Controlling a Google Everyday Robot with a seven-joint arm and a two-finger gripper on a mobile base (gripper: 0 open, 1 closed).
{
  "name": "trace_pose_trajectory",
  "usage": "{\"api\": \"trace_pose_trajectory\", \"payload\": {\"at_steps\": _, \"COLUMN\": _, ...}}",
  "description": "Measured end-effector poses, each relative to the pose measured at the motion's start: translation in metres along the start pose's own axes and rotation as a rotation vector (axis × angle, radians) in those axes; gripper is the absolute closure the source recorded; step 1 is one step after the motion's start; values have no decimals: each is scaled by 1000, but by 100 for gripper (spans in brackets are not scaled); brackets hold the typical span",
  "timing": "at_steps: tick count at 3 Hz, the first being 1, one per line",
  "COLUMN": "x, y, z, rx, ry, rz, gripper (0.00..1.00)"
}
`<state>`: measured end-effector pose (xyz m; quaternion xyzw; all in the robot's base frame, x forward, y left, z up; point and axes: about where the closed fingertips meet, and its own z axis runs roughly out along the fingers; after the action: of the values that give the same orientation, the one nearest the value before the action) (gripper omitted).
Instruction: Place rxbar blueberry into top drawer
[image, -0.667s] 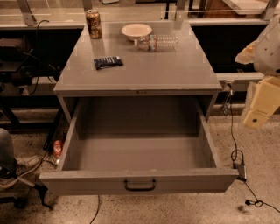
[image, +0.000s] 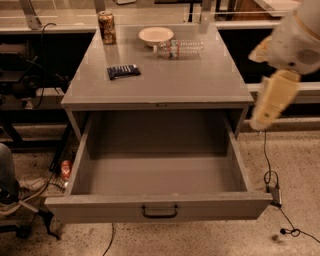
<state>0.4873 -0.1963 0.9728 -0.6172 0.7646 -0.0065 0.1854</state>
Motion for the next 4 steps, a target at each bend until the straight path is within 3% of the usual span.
{"api": "trace_pose_trajectory", "payload": {"at_steps": 1, "x": -39, "y": -52, "z": 36, "rx": -37, "ry": -95, "rz": -46, "gripper": 0}}
{"api": "trace_pose_trajectory", "payload": {"at_steps": 2, "x": -79, "y": -105, "z": 76, "rx": -34, "ry": -190, "rz": -34, "gripper": 0}}
{"api": "trace_pose_trajectory", "payload": {"at_steps": 3, "x": -79, "y": -105, "z": 76, "rx": -34, "ry": -190, "rz": -34, "gripper": 0}}
{"api": "trace_pose_trajectory", "payload": {"at_steps": 4, "x": -94, "y": -113, "z": 85, "rx": -1, "ry": -230, "rz": -16, "gripper": 0}}
